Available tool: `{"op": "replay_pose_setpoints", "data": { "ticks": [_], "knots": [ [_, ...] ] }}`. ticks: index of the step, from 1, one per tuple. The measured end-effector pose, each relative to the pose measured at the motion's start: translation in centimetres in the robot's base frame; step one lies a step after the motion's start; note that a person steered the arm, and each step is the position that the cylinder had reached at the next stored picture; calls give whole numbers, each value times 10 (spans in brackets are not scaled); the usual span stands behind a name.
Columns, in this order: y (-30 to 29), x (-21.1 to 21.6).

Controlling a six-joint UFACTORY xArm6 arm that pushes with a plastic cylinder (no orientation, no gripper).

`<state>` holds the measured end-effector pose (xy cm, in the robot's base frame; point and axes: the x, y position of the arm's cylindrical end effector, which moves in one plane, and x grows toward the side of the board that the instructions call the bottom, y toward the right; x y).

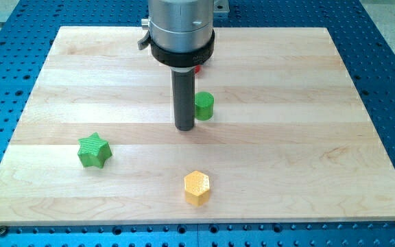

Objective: Push the green circle left beside the red circle

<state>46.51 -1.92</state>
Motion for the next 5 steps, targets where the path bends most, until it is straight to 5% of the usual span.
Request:
{"op": "replay_pose_setpoints", "data": {
  "ticks": [3,5],
  "knots": [
    [4,10],
    [81,34]
  ]
}}
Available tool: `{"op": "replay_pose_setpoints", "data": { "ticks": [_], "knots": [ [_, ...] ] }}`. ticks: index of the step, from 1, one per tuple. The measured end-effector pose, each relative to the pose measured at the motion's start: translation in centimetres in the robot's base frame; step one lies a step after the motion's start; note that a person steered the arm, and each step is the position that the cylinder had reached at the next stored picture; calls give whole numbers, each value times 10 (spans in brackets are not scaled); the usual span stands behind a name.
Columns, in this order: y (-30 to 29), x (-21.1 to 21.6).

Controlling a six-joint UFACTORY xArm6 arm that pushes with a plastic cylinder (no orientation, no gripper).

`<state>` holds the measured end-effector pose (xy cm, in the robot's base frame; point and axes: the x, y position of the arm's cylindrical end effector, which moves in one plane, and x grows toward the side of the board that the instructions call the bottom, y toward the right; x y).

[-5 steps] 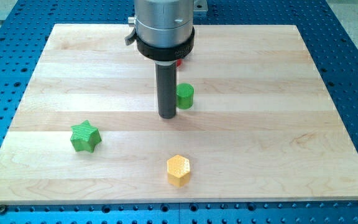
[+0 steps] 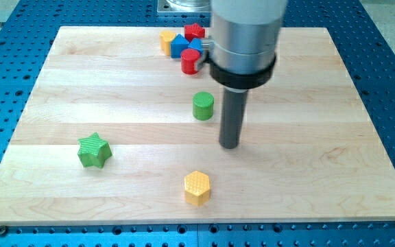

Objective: Push the green circle left beside the red circle

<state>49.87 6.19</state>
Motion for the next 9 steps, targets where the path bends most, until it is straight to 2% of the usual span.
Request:
{"op": "replay_pose_setpoints", "data": {
  "ticks": [1,2,3,4,6,7,9],
  "knots": [
    [-44,-63],
    [-90,-91],
    [-84,-75],
    [-112,-92],
    [-120,-156],
    [-142,-147],
    [-137,-160]
  ]
}}
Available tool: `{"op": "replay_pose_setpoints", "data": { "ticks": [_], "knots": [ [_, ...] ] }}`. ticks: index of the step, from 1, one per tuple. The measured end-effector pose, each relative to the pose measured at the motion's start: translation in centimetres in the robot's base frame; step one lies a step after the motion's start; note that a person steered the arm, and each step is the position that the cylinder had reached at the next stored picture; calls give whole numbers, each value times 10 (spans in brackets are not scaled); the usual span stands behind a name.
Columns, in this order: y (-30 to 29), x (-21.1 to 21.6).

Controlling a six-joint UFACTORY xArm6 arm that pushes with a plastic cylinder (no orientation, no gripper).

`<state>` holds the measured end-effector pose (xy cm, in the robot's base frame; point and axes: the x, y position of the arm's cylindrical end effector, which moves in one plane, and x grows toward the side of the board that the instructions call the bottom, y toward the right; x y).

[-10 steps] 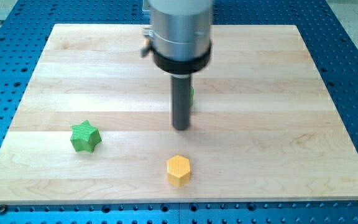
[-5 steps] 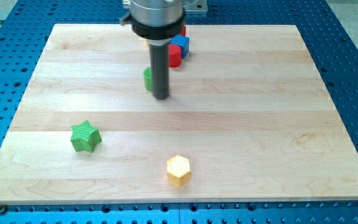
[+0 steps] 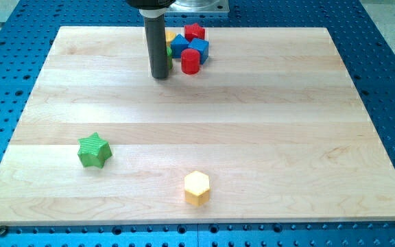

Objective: Push the green circle left beside the red circle

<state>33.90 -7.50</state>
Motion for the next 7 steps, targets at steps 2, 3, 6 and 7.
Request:
{"op": "replay_pose_setpoints", "data": {
  "ticks": [2,3,6,7],
  "knots": [
    [-45,6],
    [-46,6],
    [-46,11],
    [-41,16]
  ]
}}
